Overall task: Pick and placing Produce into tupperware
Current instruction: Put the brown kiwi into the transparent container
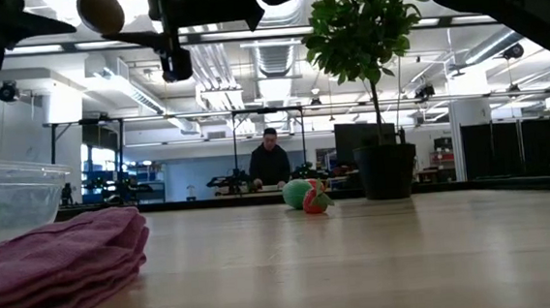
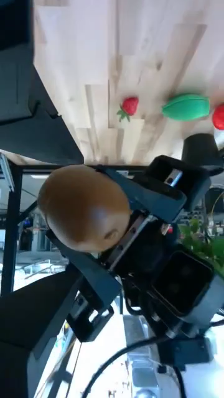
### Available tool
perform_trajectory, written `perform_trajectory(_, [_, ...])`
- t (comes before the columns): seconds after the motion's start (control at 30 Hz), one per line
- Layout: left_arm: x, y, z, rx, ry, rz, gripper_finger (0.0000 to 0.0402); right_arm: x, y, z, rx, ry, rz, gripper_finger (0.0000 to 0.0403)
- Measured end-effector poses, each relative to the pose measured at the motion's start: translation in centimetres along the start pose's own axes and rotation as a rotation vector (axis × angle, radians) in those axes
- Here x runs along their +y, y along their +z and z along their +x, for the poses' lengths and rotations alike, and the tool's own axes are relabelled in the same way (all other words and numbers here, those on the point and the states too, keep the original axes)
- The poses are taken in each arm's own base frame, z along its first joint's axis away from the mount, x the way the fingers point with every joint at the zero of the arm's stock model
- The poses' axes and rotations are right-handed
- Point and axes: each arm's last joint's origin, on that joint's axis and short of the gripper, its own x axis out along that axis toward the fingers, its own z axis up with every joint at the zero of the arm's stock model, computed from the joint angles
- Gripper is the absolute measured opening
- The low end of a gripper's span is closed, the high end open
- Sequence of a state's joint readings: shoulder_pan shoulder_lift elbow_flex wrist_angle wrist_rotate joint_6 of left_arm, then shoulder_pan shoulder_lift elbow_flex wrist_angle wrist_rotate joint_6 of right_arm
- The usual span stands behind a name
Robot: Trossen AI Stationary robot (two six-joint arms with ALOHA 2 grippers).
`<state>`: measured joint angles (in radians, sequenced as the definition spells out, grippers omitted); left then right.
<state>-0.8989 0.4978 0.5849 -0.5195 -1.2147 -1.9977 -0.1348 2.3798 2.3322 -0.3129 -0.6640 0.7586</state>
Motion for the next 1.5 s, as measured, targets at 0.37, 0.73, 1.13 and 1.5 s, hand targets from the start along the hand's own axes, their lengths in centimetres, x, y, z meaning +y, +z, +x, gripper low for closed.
perform_trajectory(0.37, [-0.1, 2.4, -0.8, 0.016, -0.045, 0.074, 0.0278, -0.3, 0.1, 0.1, -0.033, -0.027, 0.01, 0.0242])
perform_trajectory(0.73, [3.1, 1.4, -0.4, 0.266, 0.06, 0.22, 0.0278, -0.4, 0.0, 0.1, -0.029, -0.04, 0.033, 0.0242])
perform_trajectory(1.13, [2.5, 1.8, -0.5, 0.223, -0.016, 0.273, 0.0278, -0.9, -0.5, 0.2, 0.014, -0.079, 0.073, 0.0242])
perform_trajectory(1.5, [2.8, 2.6, -0.7, 0.227, -0.047, 0.272, 0.0278, -0.5, -0.9, 0.6, 0.033, -0.063, 0.066, 0.0242])
